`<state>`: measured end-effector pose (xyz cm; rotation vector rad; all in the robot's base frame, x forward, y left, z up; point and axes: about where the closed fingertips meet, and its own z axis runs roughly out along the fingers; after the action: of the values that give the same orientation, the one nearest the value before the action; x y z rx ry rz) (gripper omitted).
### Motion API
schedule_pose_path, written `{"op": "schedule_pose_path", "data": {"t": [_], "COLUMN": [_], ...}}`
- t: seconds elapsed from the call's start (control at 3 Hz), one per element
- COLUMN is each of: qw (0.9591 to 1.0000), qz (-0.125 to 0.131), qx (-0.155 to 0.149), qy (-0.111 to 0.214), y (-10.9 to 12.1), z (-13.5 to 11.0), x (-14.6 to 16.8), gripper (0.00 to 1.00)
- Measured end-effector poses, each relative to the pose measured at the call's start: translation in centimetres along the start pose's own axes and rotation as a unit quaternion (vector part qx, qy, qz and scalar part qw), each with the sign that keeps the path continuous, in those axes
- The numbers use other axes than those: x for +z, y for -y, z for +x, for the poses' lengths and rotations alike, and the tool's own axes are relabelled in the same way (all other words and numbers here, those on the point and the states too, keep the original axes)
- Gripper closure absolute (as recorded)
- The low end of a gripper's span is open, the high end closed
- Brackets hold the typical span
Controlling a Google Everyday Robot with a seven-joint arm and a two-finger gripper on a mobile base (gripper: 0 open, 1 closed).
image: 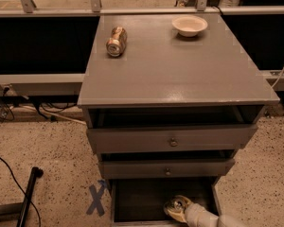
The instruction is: Pick 7up can from bottom drawer and place on counter
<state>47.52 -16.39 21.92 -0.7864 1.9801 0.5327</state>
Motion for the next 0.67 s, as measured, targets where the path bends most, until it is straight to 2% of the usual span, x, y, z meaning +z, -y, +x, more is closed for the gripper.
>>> {"op": "schedule_pose_path", "data": {"t": [0.33, 0.67], "qw": [0.9972, 0.9914], "qz": [-0.062, -0.110], "qx": [-0.037, -0.069], "qy": [0.019, 0.012], "y": [-4.4, -8.3], "z": [-6.2, -11.1], "x": [-5.5, -10.2], "gripper": [1.00, 1.00]}}
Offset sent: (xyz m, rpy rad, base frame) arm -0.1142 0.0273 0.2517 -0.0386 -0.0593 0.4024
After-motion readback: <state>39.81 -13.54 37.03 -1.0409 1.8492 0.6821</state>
